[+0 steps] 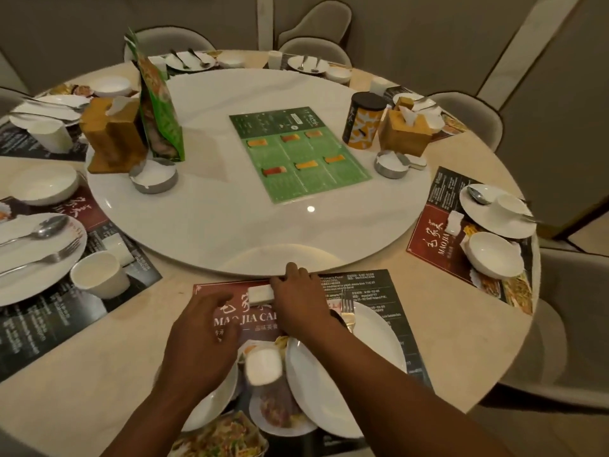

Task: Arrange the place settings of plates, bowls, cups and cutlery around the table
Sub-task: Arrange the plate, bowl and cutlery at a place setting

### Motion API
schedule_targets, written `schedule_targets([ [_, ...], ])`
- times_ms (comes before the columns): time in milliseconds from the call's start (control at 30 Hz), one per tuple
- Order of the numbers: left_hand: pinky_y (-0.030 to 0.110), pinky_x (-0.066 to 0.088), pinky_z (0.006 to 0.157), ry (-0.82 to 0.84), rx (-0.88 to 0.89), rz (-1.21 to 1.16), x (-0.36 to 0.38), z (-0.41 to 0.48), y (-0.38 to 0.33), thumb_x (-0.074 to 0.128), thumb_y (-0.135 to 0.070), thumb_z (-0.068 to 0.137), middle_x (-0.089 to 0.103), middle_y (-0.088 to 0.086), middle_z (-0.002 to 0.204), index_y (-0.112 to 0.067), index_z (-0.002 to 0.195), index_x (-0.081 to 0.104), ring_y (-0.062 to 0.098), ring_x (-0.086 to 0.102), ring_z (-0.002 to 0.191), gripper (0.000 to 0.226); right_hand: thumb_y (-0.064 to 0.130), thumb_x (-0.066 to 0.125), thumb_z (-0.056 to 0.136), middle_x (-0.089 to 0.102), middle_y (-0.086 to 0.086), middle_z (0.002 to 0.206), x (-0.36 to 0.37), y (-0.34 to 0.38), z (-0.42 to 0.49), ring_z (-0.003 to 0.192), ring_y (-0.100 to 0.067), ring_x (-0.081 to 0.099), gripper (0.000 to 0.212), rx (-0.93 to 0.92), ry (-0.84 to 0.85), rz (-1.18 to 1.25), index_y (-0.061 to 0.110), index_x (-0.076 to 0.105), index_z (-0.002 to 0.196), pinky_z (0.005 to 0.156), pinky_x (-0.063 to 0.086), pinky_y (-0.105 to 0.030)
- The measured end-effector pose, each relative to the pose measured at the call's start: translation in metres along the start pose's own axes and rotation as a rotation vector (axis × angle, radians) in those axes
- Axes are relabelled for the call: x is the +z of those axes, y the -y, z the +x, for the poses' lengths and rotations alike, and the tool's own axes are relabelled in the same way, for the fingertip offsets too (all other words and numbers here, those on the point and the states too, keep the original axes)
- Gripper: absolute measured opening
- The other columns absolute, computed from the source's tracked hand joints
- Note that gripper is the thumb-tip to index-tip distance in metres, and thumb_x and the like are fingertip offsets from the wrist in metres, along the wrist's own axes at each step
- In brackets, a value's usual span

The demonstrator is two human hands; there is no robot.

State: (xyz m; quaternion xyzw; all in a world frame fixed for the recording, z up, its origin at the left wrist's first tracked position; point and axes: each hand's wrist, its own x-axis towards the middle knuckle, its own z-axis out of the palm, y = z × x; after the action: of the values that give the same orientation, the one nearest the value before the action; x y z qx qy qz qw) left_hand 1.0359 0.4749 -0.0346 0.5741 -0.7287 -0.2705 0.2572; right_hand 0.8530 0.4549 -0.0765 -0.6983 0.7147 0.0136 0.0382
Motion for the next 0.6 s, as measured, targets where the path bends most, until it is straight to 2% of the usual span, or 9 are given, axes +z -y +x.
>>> schedule_targets([
  [167,0.030,0.043,0.083,-0.047,-0.036,0.046,-0.004,-0.003,-0.010,0.072,-0.009,0.080,0.061,0.000,0.117,-0.020,0.121,0.062,0.020,0.060,0.103,0.043,0.016,0.072,0.073,0.046,-0.016,0.115,-0.002,-0.004,0.001,0.103,-0.035,0.048,0.039,-0.017,-0.028,0.018,0.011,0.059,0.109,0.084,0.040,-0.043],
  [300,0.030,0.042,0.080,-0.101,-0.046,0.010,-0.009,0.000,-0.023,0.070,-0.009,0.082,0.058,-0.004,0.112,-0.022,0.120,0.061,0.012,0.053,0.093,0.042,0.036,0.073,0.077,0.048,-0.014,0.113,-0.021,-0.021,0.001,0.097,-0.033,0.052,0.041,-0.045,-0.076,0.099,0.012,0.062,0.107,0.079,0.042,-0.041],
  [367,0.029,0.040,0.076,-0.111,-0.045,-0.015,-0.008,0.001,-0.030,0.069,-0.008,0.082,0.055,-0.010,0.108,-0.025,0.120,0.061,0.009,0.051,0.090,0.042,0.037,0.070,0.079,0.051,-0.011,0.111,-0.042,-0.048,-0.005,0.095,-0.032,0.054,0.041,-0.025,-0.065,0.191,0.013,0.062,0.111,0.079,0.045,-0.039],
  [433,0.028,0.040,0.077,-0.114,-0.023,-0.023,-0.005,0.001,-0.038,0.069,-0.007,0.082,0.053,-0.012,0.107,-0.025,0.120,0.061,0.008,0.051,0.090,0.043,0.028,0.068,0.083,0.053,-0.006,0.110,-0.058,-0.088,-0.013,0.098,-0.027,0.057,0.036,0.033,-0.033,0.302,0.016,0.062,0.117,0.077,0.046,-0.034],
  [600,0.032,0.045,0.082,-0.074,-0.013,-0.037,0.010,-0.001,-0.047,0.070,-0.003,0.079,0.059,-0.004,0.111,-0.022,0.119,0.062,0.016,0.057,0.098,0.045,0.024,0.077,0.080,0.059,0.003,0.112,-0.046,-0.173,-0.038,0.100,-0.016,0.055,0.041,0.230,-0.009,0.425,0.024,0.066,0.120,0.079,0.047,-0.026],
])
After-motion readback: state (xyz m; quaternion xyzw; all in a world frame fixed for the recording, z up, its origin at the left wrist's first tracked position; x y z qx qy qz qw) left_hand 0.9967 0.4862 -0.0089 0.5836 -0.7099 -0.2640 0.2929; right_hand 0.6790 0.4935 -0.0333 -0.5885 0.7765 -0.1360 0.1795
